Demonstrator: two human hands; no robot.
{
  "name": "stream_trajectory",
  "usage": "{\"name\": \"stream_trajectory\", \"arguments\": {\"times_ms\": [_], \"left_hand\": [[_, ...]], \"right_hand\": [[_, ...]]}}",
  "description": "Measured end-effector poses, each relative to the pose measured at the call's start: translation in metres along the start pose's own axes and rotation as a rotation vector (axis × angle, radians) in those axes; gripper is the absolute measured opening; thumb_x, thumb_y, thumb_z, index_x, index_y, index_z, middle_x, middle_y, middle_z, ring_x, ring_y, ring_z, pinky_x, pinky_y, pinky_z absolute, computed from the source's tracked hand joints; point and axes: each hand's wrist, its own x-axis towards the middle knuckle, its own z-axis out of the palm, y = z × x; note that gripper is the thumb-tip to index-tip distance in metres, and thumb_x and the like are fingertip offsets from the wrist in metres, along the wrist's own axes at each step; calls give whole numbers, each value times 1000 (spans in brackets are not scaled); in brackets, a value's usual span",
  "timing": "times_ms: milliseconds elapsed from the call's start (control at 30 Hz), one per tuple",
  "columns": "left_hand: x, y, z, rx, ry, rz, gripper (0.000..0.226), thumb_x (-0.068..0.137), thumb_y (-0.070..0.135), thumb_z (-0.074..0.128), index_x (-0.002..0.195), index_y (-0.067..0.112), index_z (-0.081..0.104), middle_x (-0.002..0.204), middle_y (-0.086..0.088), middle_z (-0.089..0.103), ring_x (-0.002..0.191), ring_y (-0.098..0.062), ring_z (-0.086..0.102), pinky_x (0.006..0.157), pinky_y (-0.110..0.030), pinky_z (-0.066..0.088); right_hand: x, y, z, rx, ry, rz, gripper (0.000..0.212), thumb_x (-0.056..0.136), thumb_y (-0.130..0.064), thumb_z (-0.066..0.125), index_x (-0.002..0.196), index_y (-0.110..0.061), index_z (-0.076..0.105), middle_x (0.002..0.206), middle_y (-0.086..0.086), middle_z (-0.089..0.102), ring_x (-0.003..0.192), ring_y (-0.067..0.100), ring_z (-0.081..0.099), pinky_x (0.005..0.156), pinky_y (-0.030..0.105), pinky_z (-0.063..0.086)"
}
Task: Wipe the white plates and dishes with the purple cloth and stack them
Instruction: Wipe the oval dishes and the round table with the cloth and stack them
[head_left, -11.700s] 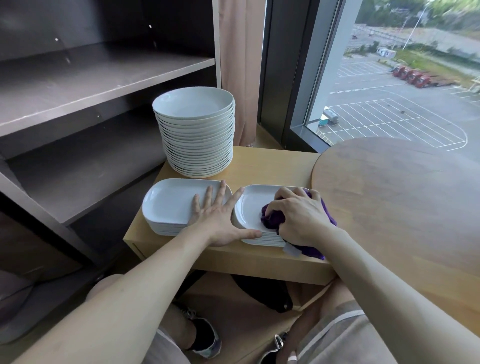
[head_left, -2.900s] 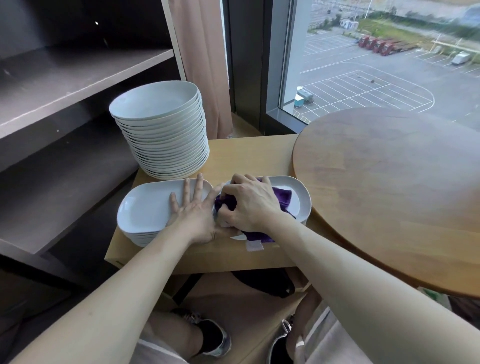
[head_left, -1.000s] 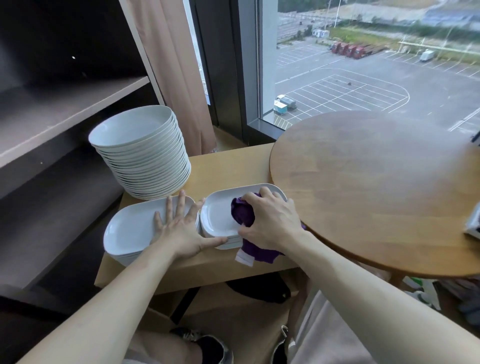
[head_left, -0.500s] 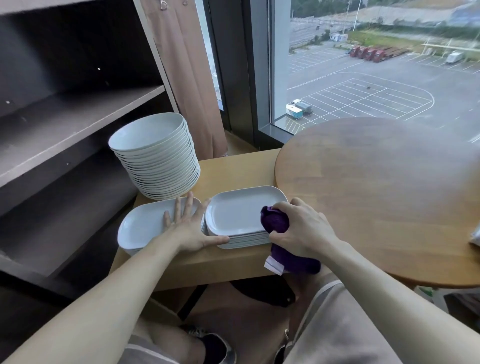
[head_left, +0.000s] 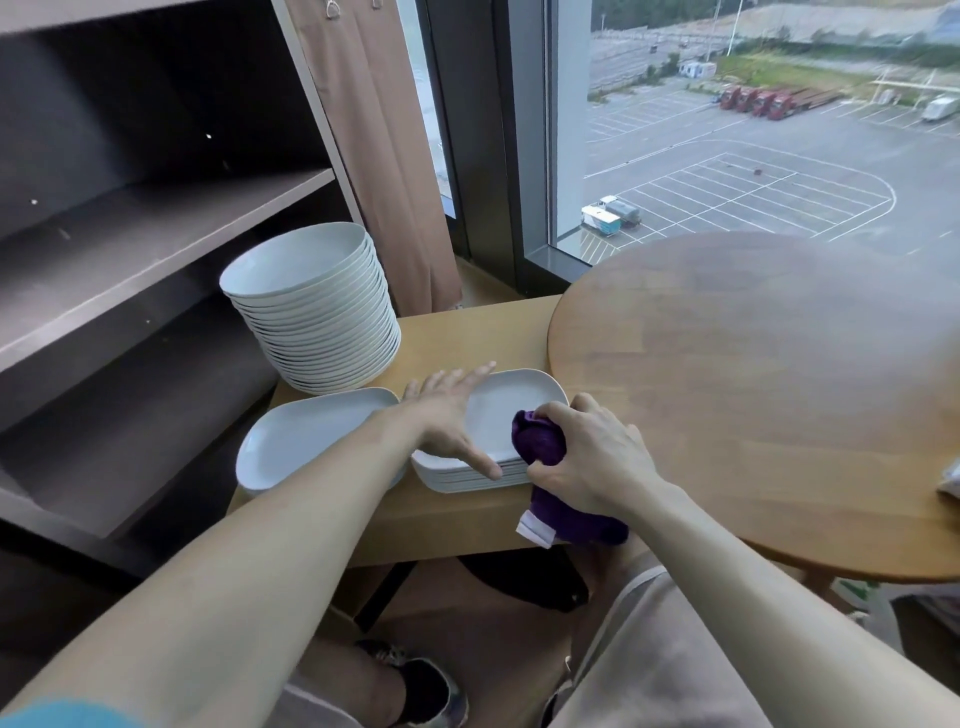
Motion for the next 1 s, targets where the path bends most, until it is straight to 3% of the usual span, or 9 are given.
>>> {"name": "stream_trajectory", "arguments": {"times_ms": [100, 167, 367, 767, 1000], "left_hand": [[3, 2, -1, -6, 25, 3, 151, 47, 78, 87, 156, 52, -14, 161, -2, 21, 150, -29, 19, 123, -49, 14], [3, 2, -1, 0, 52, 3, 151, 45, 80, 86, 155, 53, -14, 152, -3, 26, 144, -29, 25, 122, -49, 18], [-3, 5, 5, 115, 192, 28, 147, 47, 85, 79, 152, 51, -18, 140, -5, 26, 131, -29, 28, 114, -46, 23], [-25, 19, 1, 364, 353, -2, 144, 54, 85, 73, 156, 40, -18, 141, -13, 33, 126, -33, 36, 107, -48, 33], [-46, -11, -24, 332, 357, -60, 140, 55, 80, 78, 155, 45, -14, 135, -16, 37, 123, -35, 41, 107, -50, 36]], "right_hand": [[2, 1, 0, 5, -4, 7, 63, 69, -58, 55, 130, -43, 51, 111, -9, 43, 110, 20, 49, 87, 41, 32], [4, 2, 1, 1, -1, 6, 61, 71, -57, 57, 129, -43, 52, 111, -9, 43, 110, 20, 49, 85, 40, 30], [5, 2, 3, -2, 16, 8, 59, 72, -57, 59, 128, -42, 53, 109, -9, 43, 108, 20, 49, 84, 40, 30], [2, 1, 2, 8, 37, -11, 54, 75, -56, 61, 126, -42, 54, 106, -11, 43, 106, 19, 50, 85, 41, 34], [-2, -8, 3, 30, 119, -80, 56, 73, -55, 56, 128, -46, 52, 106, -12, 41, 104, 18, 49, 84, 39, 34]]}}
